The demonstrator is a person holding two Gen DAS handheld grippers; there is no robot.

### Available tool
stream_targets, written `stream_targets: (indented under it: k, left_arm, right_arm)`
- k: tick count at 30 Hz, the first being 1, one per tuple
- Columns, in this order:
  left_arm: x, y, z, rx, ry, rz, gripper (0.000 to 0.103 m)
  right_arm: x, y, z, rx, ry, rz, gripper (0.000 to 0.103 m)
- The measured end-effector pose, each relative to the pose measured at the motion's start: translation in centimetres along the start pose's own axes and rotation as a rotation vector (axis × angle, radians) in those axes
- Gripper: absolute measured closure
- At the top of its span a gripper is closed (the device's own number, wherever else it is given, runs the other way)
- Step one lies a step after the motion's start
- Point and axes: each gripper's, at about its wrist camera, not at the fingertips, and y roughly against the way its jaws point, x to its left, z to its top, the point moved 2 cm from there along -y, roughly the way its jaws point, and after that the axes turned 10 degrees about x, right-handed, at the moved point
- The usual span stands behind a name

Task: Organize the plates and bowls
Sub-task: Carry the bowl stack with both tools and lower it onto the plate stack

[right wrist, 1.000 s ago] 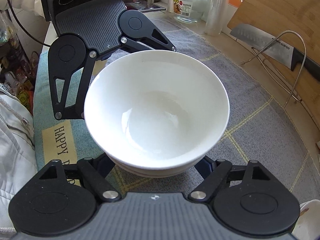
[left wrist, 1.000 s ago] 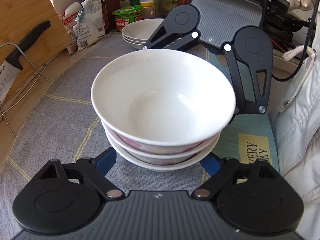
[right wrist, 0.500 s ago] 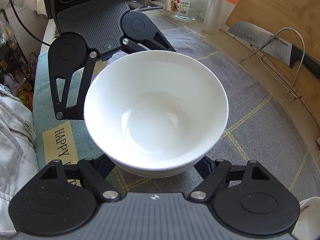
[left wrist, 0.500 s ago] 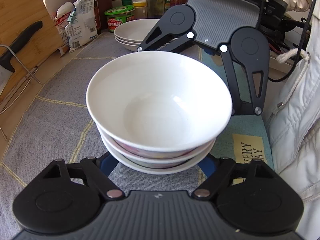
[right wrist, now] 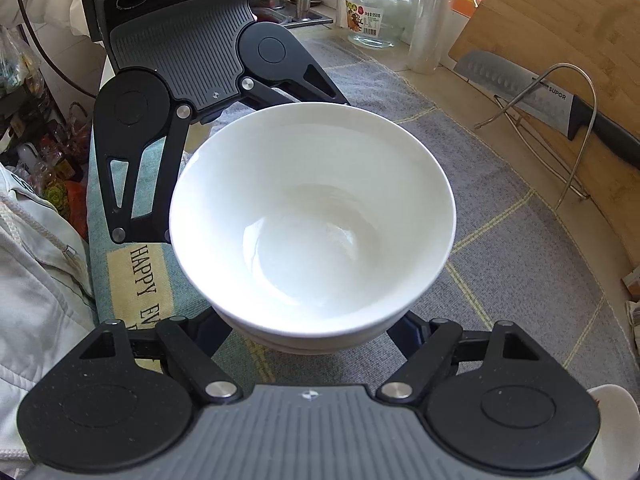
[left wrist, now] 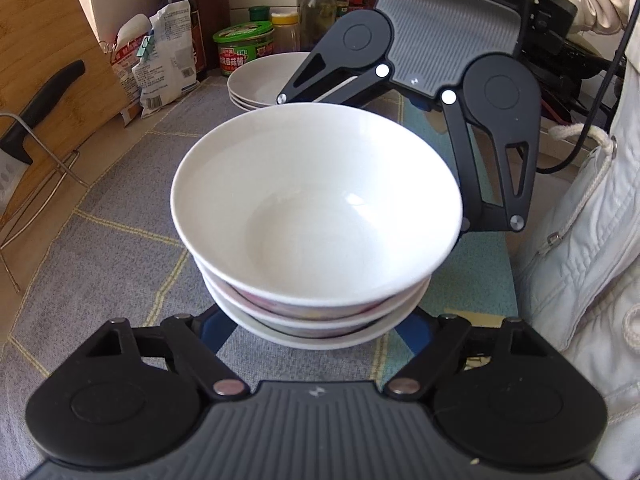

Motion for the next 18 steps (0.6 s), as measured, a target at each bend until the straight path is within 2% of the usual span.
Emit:
stream_targets:
  k: [9,18]
  left_arm:
    - [-0.2,-0.7,3.9,-0.015,0.020,0.019,0.019]
    - [-0.7,-4.0,10.0,-0.044,-0.015,0.045,0.019]
  right_arm:
    - [-2.1,3.5,-3.2,-0.003,0.037,-0.013,0.017]
    - [-6.3,6.5,-7.8,-0.005,0.032,-0.063,0.017]
